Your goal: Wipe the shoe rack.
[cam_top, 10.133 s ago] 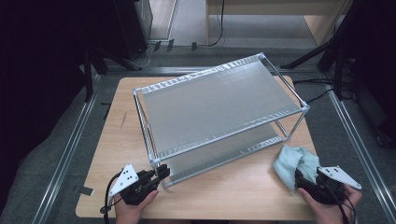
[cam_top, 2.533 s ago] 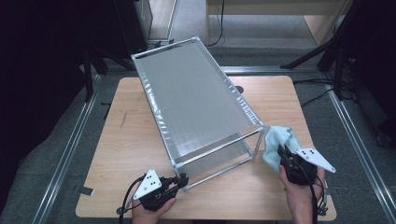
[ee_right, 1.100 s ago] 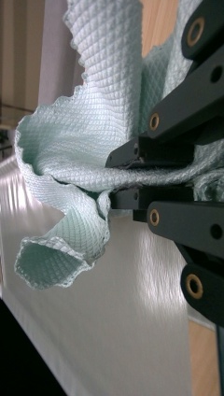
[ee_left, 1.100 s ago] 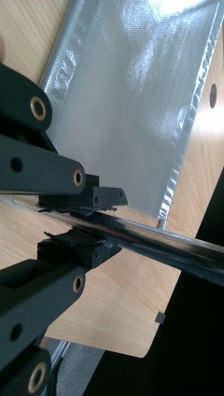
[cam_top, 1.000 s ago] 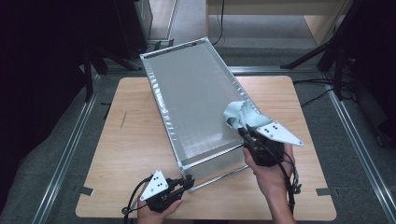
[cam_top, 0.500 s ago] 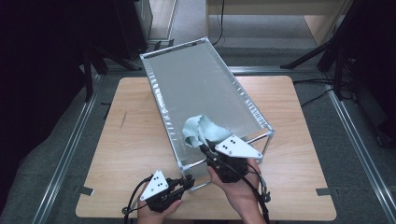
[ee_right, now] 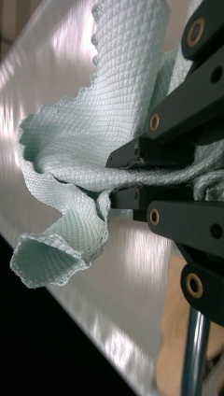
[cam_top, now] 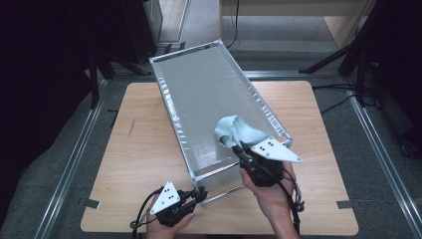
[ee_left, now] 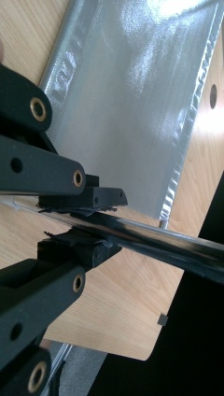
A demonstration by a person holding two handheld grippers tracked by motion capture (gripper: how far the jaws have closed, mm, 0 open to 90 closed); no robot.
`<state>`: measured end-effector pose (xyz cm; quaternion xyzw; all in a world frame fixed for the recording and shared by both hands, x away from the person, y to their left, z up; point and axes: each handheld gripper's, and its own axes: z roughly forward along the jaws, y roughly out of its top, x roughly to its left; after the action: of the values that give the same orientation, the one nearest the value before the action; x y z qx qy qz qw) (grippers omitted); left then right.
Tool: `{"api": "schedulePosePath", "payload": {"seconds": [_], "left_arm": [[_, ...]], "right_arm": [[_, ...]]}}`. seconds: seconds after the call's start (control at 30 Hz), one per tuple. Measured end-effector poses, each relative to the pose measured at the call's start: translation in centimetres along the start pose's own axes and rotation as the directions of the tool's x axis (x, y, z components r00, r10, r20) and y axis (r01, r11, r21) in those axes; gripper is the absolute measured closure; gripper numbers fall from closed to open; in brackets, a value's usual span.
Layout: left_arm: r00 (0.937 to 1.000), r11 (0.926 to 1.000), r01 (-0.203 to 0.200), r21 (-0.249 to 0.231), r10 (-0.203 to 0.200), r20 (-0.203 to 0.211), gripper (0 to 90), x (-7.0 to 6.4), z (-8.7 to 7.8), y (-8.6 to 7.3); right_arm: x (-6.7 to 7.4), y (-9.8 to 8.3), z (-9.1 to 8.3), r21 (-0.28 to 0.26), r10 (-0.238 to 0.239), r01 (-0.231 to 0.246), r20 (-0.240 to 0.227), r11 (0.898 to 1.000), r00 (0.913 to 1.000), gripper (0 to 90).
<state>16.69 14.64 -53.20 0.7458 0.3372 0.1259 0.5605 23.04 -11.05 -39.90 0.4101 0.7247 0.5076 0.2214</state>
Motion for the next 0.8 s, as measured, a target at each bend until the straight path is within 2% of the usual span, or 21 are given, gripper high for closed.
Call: {"api": "schedulePosePath", "payload": {"seconds": [0.07, 0.2, 0.27, 0.37, 0.43, 0.47, 0.53, 0.63, 0.8], "left_arm": [[1.0000, 1.0000, 0.000, 0.000, 0.000, 0.001, 79.4, 0.0, 0.0, 0.0], [1.0000, 1.0000, 0.005, 0.004, -0.005, 0.003, 79.2, 0.0, 0.0, 0.0], [1.0000, 1.0000, 0.005, 0.004, -0.005, 0.002, 79.3, 0.0, 0.0, 0.0], [1.0000, 1.0000, 0.008, 0.004, -0.008, 0.005, 79.2, 0.1, 0.0, 0.0], [0.9999, 0.9999, 0.011, 0.004, -0.011, 0.006, 79.1, 0.1, 0.0, 0.0], [0.9999, 0.9999, 0.012, 0.002, -0.012, 0.005, 79.1, 0.0, 0.0, 0.0], [0.9999, 0.9999, 0.013, 0.002, -0.013, 0.005, 79.1, 0.0, 0.0, 0.0], [0.9999, 0.9999, 0.014, 0.002, -0.014, 0.003, 79.1, 0.0, 0.0, 0.0], [0.9999, 0.9999, 0.013, 0.002, -0.013, 0.002, 79.1, 0.0, 0.0, 0.0]], "right_arm": [[-1.5, 0.1, -0.4, -0.006, 0.019, -0.018, 0.037, 1.000, 0.9992, 82.1], [-3.3, 0.1, -0.8, -0.023, 0.037, -0.035, 0.095, 0.999, 0.9948, 81.9], [-3.9, 0.1, -0.9, -0.034, 0.039, -0.035, 0.124, 0.999, 0.9915, 81.9], [-4.1, 0.0, -0.9, -0.039, 0.054, -0.049, 0.132, 0.998, 0.9898, 82.0], [-3.6, 0.0, -0.8, -0.040, 0.050, -0.045, 0.146, 0.998, 0.9881, 82.1], [-3.3, 0.0, -0.8, -0.038, 0.053, -0.048, 0.132, 0.998, 0.9898, 82.1], [-2.3, -0.1, -0.6, -0.031, 0.048, -0.045, 0.096, 0.999, 0.9943, 82.1], [-0.3, -0.2, -0.1, -0.020, 0.015, -0.014, 0.044, 1.000, 0.9989, 82.1], [3.2, -0.4, 0.6, -0.011, -0.008, 0.008, -0.068, 1.000, 0.9977, 82.1]]}}
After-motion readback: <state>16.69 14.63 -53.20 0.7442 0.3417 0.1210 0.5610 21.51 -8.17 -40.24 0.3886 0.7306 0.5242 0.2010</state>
